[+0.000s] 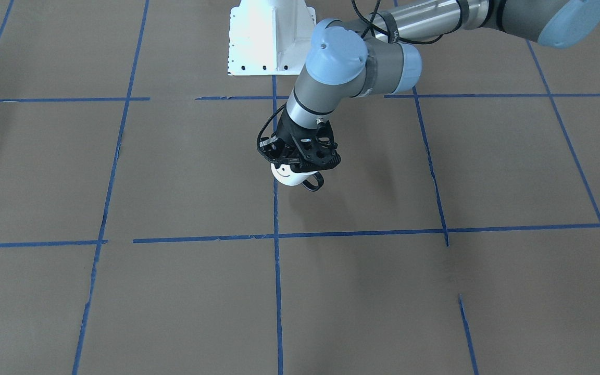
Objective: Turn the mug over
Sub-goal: 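Lift the mug with the left gripper and carry it toward table center, then rotate the mug upright with the left gripper and lower it onto the table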
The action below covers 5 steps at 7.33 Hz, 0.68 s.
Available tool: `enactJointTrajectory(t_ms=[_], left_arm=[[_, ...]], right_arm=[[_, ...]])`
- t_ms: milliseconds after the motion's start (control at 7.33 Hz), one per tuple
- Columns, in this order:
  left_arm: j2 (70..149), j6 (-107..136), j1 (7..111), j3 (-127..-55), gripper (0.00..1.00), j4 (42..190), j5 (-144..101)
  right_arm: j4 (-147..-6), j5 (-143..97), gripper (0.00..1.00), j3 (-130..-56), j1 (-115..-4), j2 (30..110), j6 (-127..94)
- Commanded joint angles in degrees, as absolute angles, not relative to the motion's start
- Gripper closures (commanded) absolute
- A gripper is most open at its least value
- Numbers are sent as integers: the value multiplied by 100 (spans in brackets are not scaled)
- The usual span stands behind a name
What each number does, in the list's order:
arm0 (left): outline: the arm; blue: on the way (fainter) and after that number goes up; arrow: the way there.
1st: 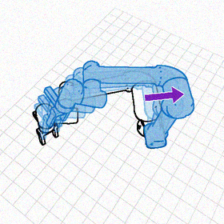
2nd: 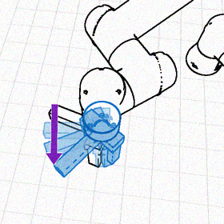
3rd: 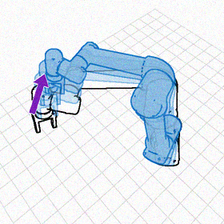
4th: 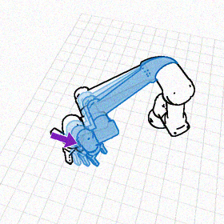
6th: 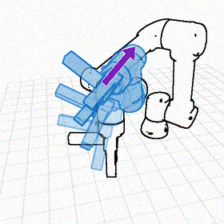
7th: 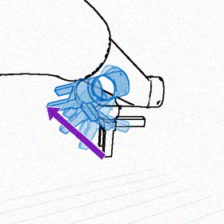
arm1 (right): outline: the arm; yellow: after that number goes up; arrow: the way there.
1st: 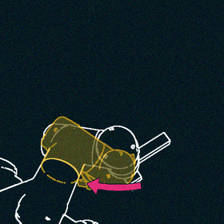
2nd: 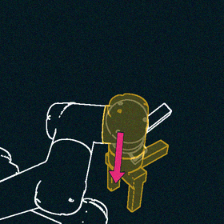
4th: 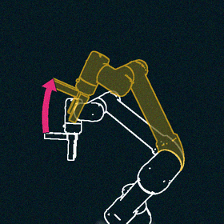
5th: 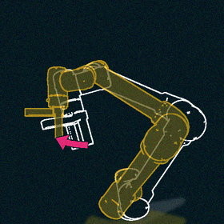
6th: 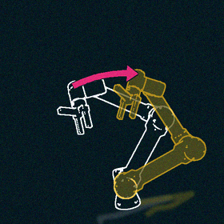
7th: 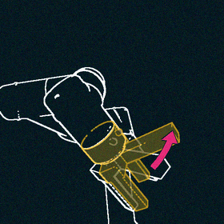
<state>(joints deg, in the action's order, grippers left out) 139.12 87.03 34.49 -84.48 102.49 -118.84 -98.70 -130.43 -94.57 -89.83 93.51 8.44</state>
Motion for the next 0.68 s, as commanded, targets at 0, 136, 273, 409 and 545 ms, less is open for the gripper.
enactJointTrajectory(t_ms=[0, 136, 273, 409, 545], left_arm=[[14325, 9200, 3156, -7798, 100, 10046, -11857], [14361, 9289, 3147, -7779, 100, 9863, -11743], [14361, 9290, 3077, -7770, 100, 9731, -11586], [14379, 9299, 3041, -7770, 100, 9721, -11575], [14379, 9421, 3041, -7761, 100, 9721, -11514]], right_arm=[[-9870, -13043, 0, -9466, -8982, 9352, 844], [-9870, -13043, 0, -9457, -8982, 9352, 844], [-9870, -13043, 0, -9457, -8982, 9352, 844], [-9870, -13043, 0, -9457, -8982, 9352, 844], [-9870, -13043, 0, -9457, -8982, 9352, 844]])
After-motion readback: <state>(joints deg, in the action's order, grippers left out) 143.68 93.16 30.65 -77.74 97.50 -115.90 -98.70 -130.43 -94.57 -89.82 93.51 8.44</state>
